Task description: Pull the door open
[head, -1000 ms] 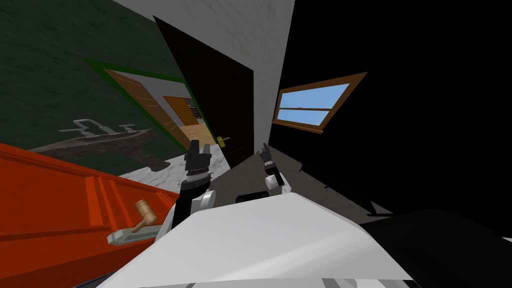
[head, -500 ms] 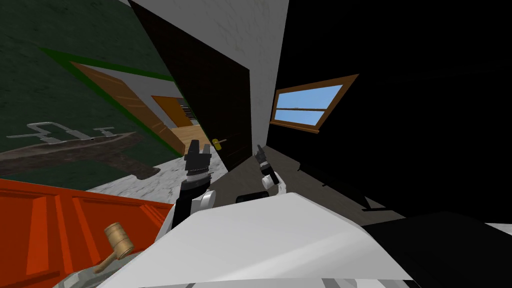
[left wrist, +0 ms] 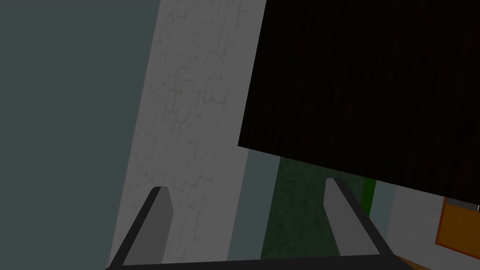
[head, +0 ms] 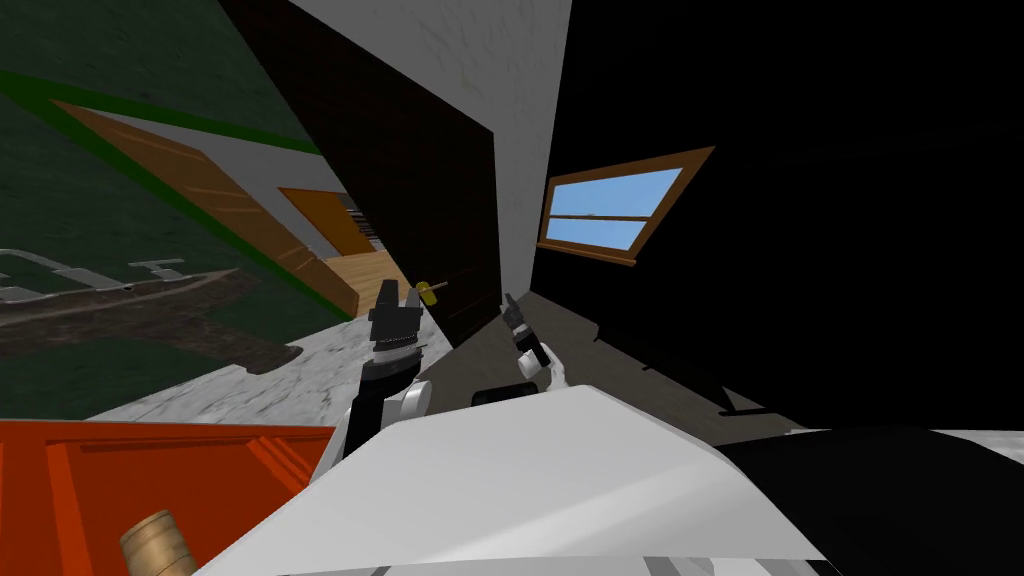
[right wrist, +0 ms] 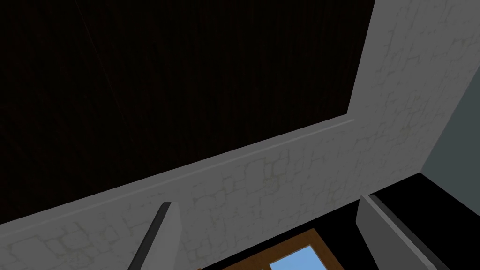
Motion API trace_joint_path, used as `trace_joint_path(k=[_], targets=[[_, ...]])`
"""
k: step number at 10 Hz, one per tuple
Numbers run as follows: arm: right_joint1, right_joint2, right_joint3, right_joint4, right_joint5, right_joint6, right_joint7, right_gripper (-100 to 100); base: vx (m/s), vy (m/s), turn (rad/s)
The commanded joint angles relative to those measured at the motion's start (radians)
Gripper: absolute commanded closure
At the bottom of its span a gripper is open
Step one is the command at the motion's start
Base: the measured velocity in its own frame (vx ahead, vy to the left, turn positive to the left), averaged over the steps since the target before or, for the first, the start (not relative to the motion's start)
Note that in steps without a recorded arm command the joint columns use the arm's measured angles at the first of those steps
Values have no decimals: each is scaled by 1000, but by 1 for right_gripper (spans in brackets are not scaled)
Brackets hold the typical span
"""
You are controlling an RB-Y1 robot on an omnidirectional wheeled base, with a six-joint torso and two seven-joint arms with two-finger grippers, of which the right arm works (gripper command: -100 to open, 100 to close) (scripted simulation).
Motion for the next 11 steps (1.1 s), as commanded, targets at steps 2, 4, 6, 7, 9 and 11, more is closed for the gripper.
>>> trace_joint_path(k=[2, 4, 6, 7, 9, 11], targets=[[-40, 1, 34, 65, -1, -5, -9, -100, 83, 33, -89], [-68, 0, 59, 107, -3, -5, -16, -100, 83, 44, -82], [-96, -1, 84, 148, -5, -5, -24, -100, 76, 42, -77], [-109, -2, 97, 168, -6, -4, -27, -100, 77, 52, -81], [-136, -3, 122, 208, -7, -4, -35, -100, 79, 48, -77], [-176, -3, 157, 267, -10, -4, -45, -100, 72, 77, -90]])
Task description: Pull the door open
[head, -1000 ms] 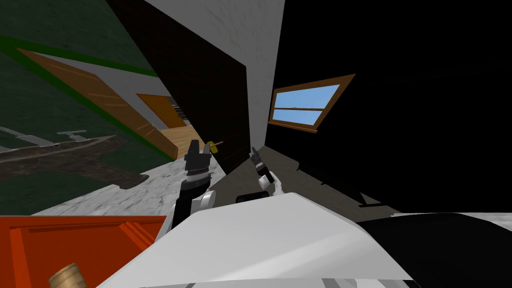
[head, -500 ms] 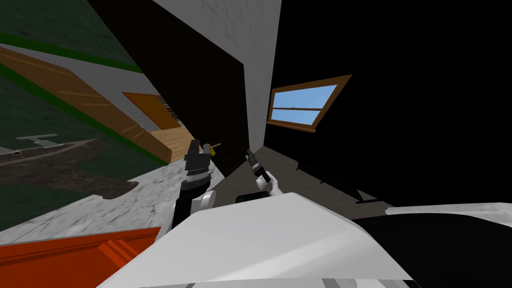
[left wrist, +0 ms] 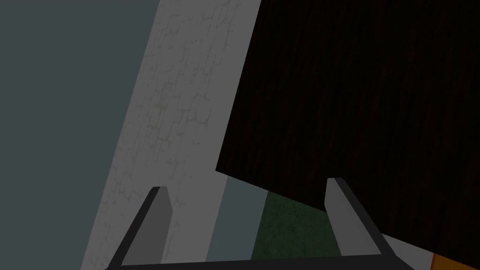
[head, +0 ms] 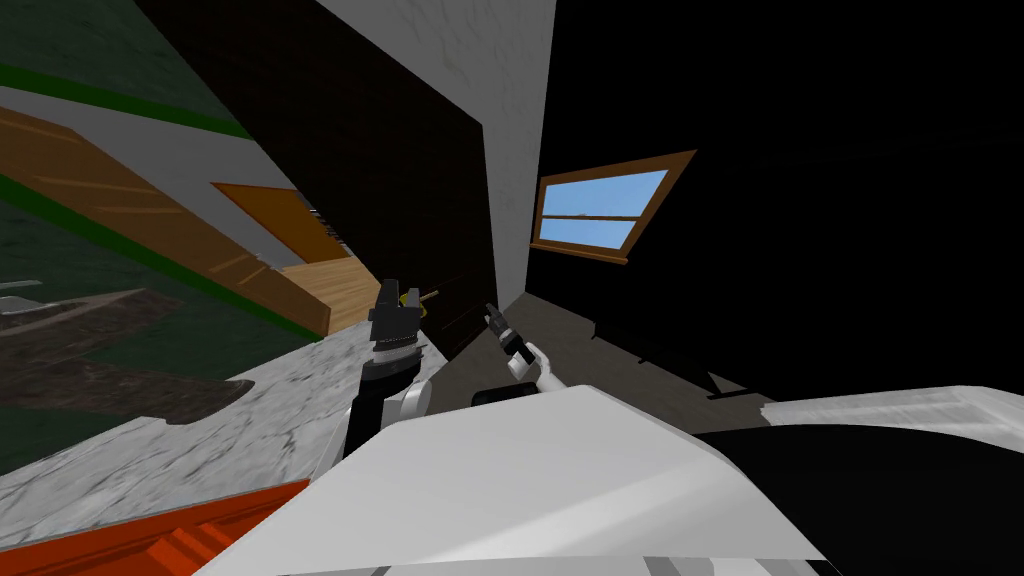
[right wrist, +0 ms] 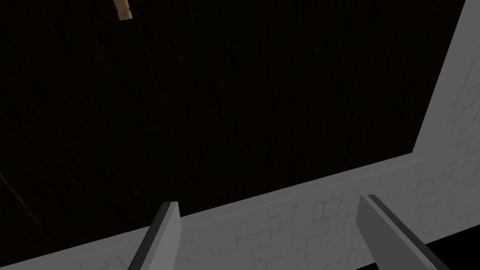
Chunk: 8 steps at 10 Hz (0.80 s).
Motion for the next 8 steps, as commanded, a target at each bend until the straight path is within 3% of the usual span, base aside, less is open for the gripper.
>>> trace_joint_path(k=[1, 8], targets=[[-28, 3, 25, 45, -1, -1, -7, -100, 91, 113, -99], [-112, 5, 102, 171, -7, -1, -30, -100, 61, 98, -61]])
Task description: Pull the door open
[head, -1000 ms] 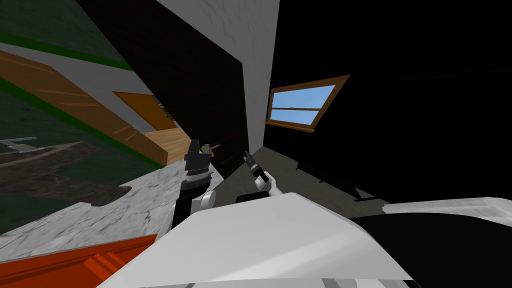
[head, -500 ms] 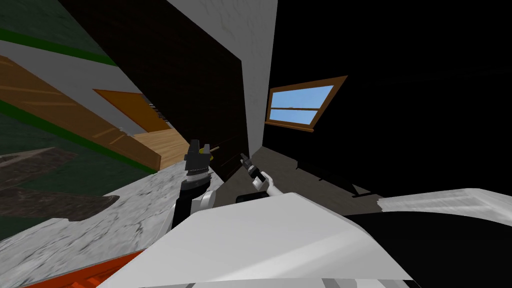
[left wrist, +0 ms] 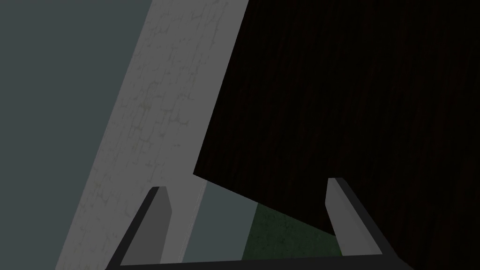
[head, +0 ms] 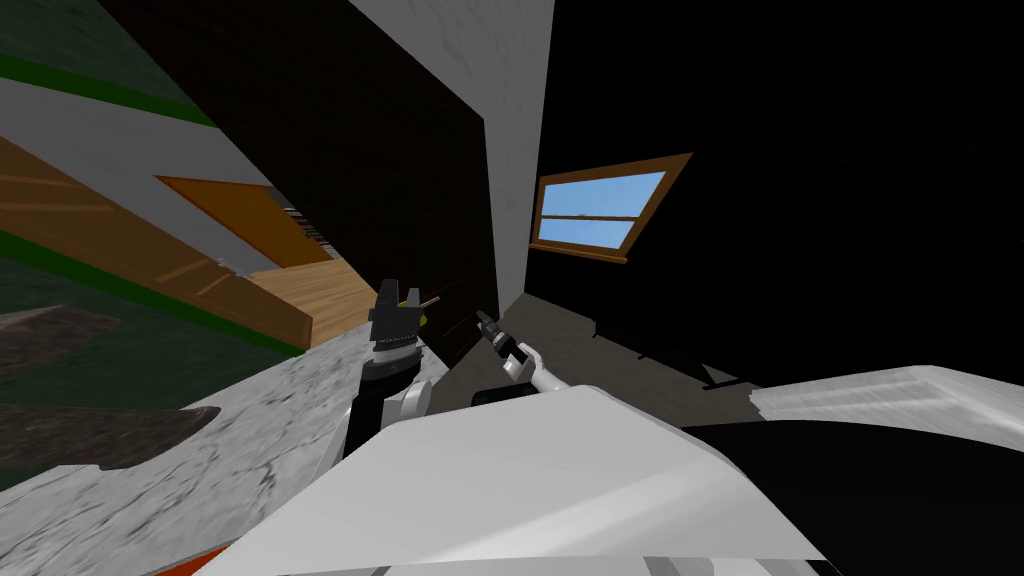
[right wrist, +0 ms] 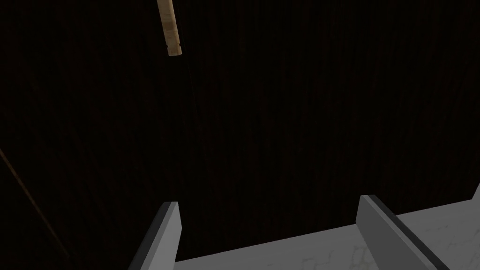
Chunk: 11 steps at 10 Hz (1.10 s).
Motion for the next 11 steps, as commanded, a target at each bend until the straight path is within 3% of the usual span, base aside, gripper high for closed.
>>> trace_joint_path(k=[1, 3, 5, 11], targets=[[-19, 1, 17, 28, -1, 1, -5, -100, 60, 95, -49], [-50, 3, 45, 73, -3, 1, -13, -100, 73, 162, -70], [-79, 6, 71, 116, -5, 1, -21, -100, 53, 80, 102], [-79, 6, 71, 116, -5, 1, -21, -100, -5, 3, 4]])
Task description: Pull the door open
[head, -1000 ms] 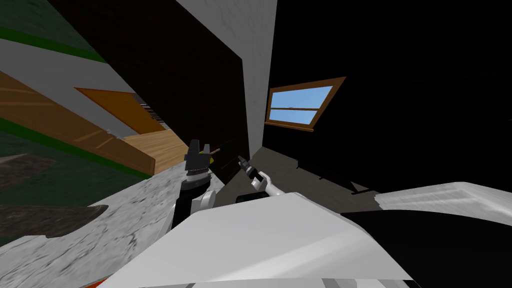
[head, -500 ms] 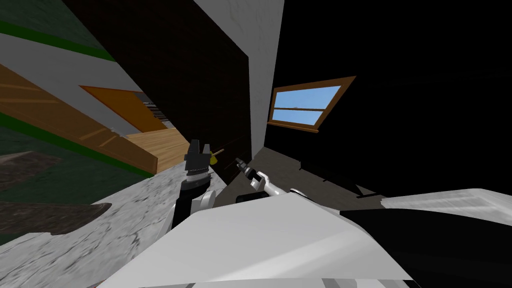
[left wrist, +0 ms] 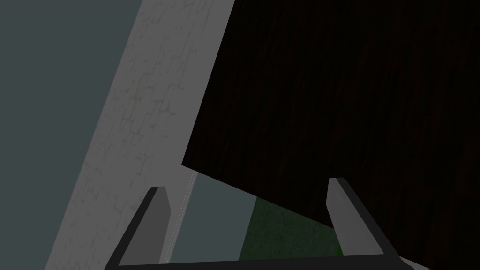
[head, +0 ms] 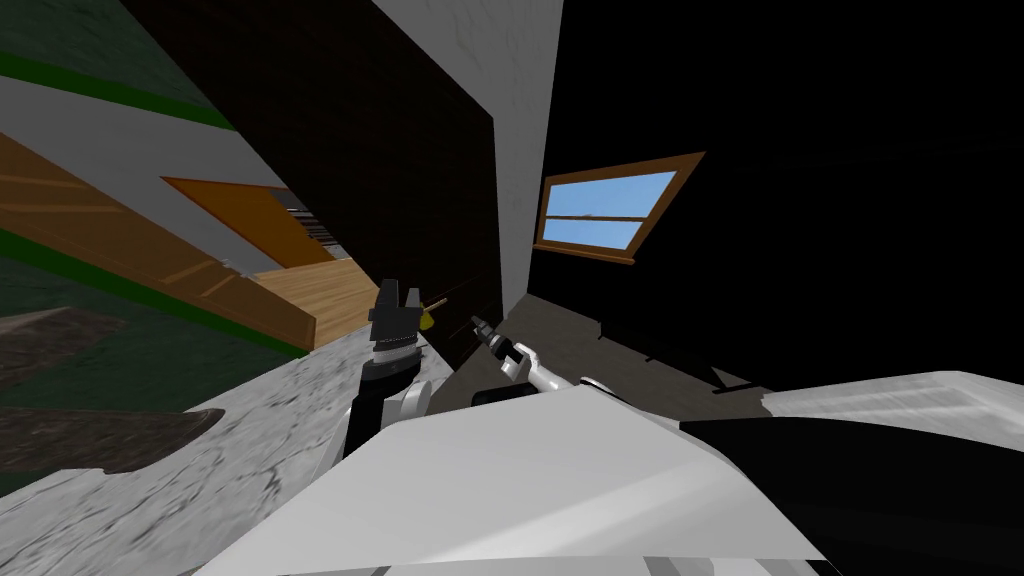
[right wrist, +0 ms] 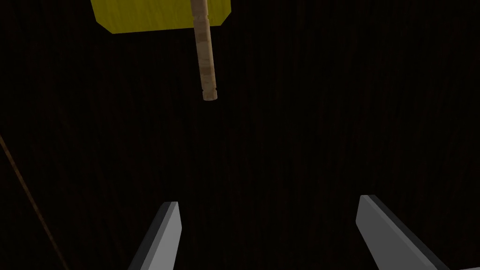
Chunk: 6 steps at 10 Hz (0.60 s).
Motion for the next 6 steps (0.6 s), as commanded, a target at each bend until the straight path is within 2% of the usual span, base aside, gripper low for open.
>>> trace_joint_path(k=[1, 3, 4, 6], targets=[[0, 0, 0, 0, 0, 0, 0, -100, 15, 20, 66], [0, 0, 0, 0, 0, 0, 0, -100, 2, -18, -47], [-5, -3, 2, 7, 1, -1, -2, -100, -18, -119, -28], [-10, -6, 5, 17, 1, -3, -4, -100, -74, -182, 3]])
